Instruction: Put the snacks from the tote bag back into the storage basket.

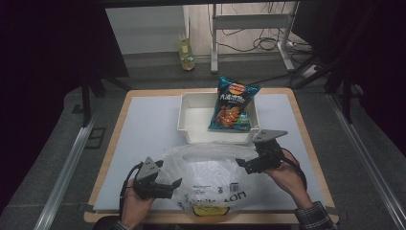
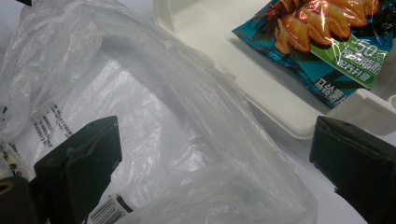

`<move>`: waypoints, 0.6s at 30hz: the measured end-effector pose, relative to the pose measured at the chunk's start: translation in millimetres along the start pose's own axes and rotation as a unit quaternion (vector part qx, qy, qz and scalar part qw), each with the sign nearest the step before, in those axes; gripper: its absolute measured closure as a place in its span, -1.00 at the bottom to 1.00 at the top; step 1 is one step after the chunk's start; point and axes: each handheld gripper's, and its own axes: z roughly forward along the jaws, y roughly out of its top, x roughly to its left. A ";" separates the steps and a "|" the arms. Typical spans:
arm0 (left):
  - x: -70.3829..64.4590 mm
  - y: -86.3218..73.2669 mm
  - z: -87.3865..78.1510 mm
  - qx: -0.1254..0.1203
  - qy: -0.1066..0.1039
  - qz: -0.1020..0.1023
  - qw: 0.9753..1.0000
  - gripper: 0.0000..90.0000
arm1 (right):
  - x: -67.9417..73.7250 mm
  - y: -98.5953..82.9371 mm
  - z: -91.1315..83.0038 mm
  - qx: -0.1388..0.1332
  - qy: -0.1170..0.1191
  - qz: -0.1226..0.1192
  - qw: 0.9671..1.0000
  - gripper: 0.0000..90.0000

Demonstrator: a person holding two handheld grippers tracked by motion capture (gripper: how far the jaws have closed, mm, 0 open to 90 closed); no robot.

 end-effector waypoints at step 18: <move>0.3 -0.2 0.1 0.002 0.000 0.001 1.000 -0.88 | 3.3 -15.8 -5.9 0.004 0.002 0.008 1.000 -0.95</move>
